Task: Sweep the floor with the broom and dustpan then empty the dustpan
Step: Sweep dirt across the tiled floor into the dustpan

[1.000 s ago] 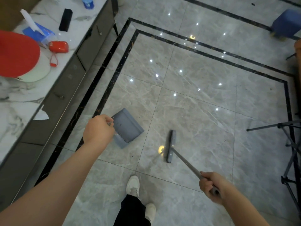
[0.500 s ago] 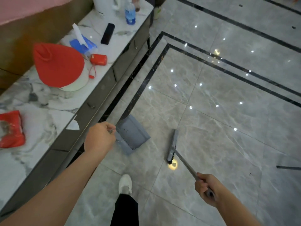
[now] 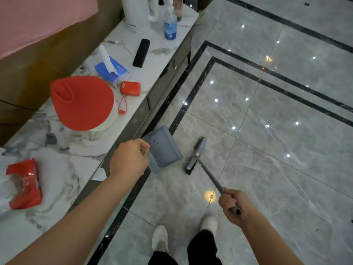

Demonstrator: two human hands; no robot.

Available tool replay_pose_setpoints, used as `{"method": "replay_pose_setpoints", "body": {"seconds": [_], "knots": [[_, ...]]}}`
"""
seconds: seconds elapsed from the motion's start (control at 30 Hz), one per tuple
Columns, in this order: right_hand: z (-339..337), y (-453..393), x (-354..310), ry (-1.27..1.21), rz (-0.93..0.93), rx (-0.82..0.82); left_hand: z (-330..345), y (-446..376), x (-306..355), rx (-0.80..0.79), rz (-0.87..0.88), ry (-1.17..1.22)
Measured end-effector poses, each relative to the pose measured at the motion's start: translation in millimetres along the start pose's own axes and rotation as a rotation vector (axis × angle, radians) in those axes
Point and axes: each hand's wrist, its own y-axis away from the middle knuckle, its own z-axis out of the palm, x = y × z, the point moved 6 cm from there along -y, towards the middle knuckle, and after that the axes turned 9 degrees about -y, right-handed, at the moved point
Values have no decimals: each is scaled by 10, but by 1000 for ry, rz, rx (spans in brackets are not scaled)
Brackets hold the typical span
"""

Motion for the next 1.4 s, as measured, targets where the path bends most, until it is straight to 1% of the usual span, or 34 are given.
{"method": "replay_pose_setpoints", "body": {"seconds": [0.13,0.23,0.37,0.6,0.7,0.83,0.93,1.1,1.17,1.27,1.33,1.4], "knots": [[255,-27,-263,51,16,4,-97,-191,133,12,9,5],[373,67,-527,211,9,35,-181,-272,227,18,-3,30],[463,248,-890,354,23,42,-303,-344,380,27,-25,40],[669,570,-1287,480,92,59,-440,-349,631,33,-78,52],[641,665,-1377,512,103,83,-473,-267,672,35,-89,25],[532,759,-1401,584,75,104,-561,-152,613,36,-108,47],[398,836,-1348,585,69,146,-595,-66,529,39,-126,85],[111,949,-1219,636,37,212,-605,125,423,38,-109,104],[63,998,-1115,556,47,177,-637,211,391,44,-96,95],[216,1092,-942,354,36,51,-716,318,399,52,-72,105],[414,1236,-821,221,-21,-60,-799,422,443,55,-43,121],[679,1479,-731,216,-129,-159,-949,525,503,67,-19,118]]}}
